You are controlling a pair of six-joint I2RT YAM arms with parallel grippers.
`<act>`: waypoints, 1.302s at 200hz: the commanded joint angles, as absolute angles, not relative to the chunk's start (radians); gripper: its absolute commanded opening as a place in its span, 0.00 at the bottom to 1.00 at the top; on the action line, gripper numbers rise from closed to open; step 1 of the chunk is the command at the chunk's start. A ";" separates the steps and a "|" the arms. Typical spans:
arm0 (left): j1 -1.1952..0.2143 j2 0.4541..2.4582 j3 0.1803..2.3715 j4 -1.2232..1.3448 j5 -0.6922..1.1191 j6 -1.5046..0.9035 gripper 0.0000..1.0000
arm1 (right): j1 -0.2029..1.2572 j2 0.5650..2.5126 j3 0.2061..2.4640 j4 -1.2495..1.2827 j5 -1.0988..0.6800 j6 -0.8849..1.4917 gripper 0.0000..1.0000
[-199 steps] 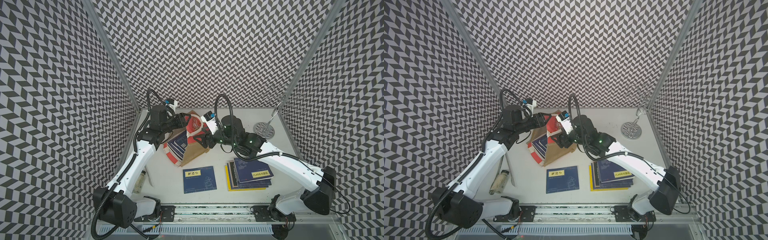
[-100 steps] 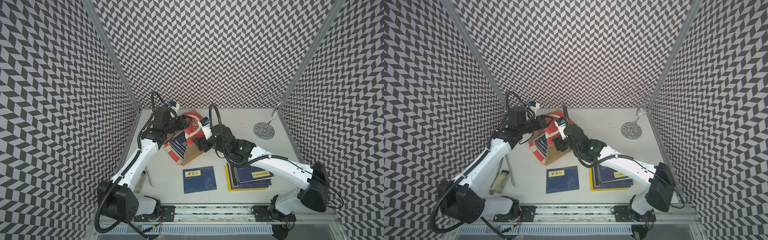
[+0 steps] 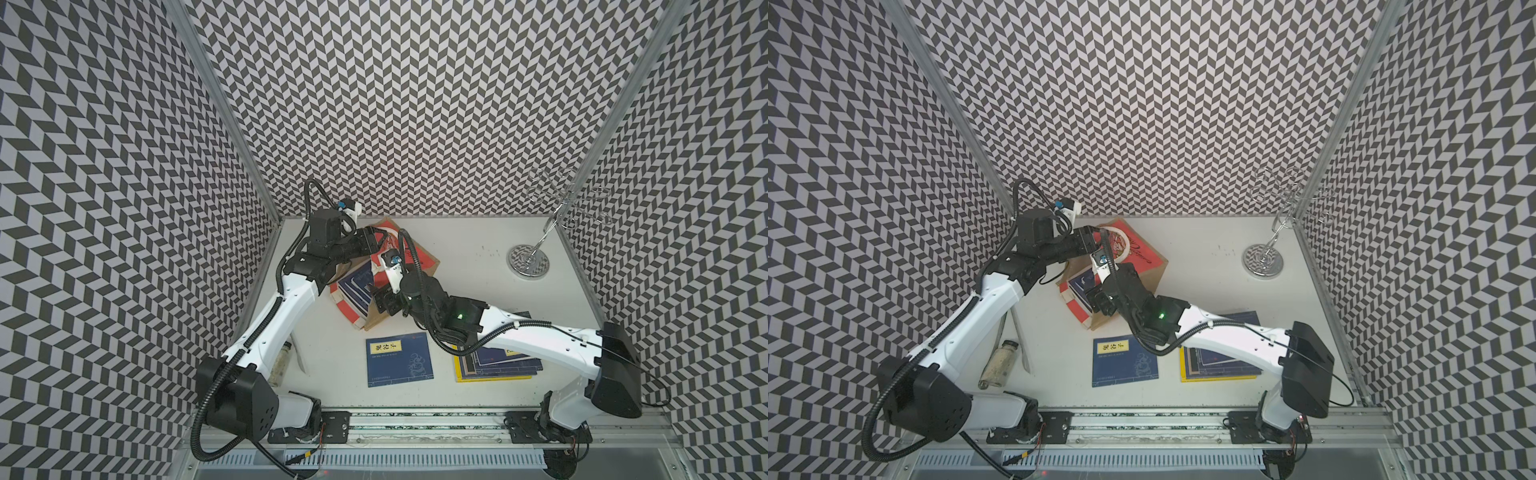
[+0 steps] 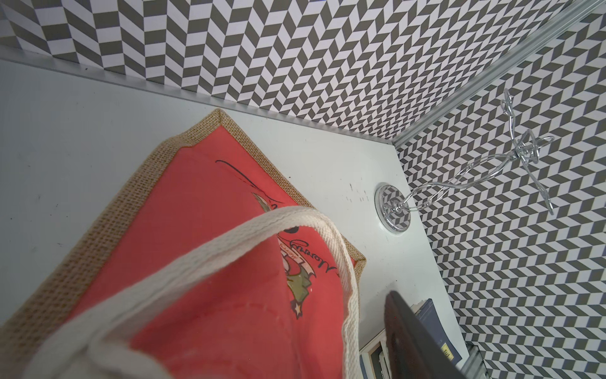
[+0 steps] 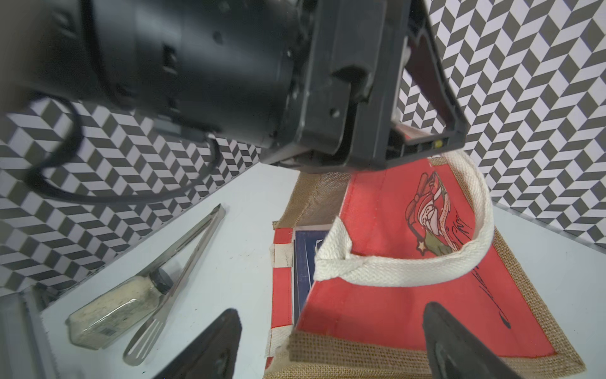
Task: Put the books into the canvas bag
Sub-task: Adjust the canvas bag at the center of the board.
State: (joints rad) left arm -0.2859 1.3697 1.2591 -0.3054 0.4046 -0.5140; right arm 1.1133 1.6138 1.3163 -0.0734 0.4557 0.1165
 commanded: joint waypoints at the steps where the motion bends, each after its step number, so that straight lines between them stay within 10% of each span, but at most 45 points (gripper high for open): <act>1: -0.293 1.363 1.295 -0.238 0.426 -0.504 0.52 | 1.115 1.646 1.331 0.009 0.590 0.119 0.87; 87: -0.293 1.368 1.299 -0.235 0.436 -0.497 0.52 | 1.138 1.868 1.580 -0.069 0.880 0.068 0.87; 163: -0.265 1.361 1.312 -0.269 0.411 -0.490 0.52 | 1.119 1.883 1.623 -0.093 0.937 0.053 0.00; 260: -0.017 1.258 1.261 -0.339 0.485 -0.494 0.52 | 0.974 1.776 1.797 -0.311 0.804 0.178 0.00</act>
